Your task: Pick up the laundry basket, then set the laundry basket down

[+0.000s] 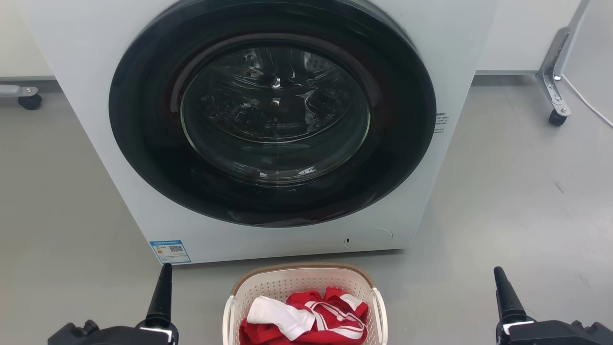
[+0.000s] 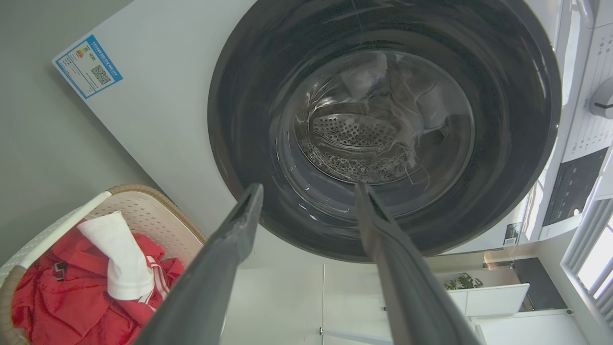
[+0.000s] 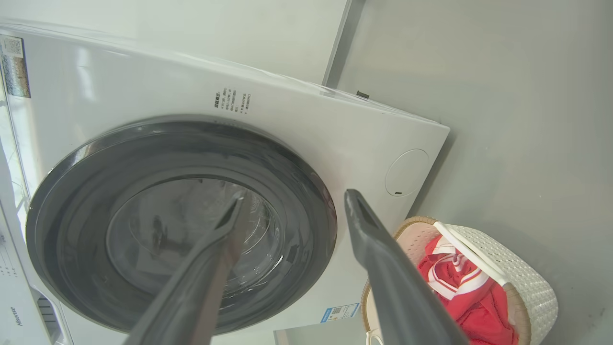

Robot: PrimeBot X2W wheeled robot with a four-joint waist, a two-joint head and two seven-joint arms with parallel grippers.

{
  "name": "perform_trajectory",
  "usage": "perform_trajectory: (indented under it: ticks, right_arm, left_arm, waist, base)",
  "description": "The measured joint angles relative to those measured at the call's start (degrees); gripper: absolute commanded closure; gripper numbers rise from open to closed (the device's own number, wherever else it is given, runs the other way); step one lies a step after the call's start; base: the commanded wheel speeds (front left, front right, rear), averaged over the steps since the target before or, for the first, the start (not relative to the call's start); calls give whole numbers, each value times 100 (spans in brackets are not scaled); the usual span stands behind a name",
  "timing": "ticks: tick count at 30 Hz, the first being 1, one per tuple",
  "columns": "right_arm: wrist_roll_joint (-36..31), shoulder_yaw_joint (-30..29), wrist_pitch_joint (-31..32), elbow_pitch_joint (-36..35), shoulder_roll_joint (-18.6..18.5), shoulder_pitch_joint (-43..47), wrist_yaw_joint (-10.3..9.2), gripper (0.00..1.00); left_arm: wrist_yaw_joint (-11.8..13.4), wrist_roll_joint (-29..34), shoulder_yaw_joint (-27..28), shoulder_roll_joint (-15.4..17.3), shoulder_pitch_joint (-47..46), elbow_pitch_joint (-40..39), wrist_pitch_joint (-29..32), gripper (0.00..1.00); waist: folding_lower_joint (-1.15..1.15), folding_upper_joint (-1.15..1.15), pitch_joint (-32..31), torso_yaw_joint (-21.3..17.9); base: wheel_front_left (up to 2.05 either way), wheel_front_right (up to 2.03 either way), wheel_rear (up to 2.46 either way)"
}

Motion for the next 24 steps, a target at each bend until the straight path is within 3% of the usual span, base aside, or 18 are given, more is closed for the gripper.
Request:
perform_trajectory:
  ticks: [24]
  right_arm:
    - [-2653, 840, -530, -177, -92, -3, -355, 0]
  left_arm:
    - [398, 2970, -713, 201, 180, -394, -516, 0]
  waist:
    - [0, 0, -42, 16]
  base:
    - [0, 0, 0]
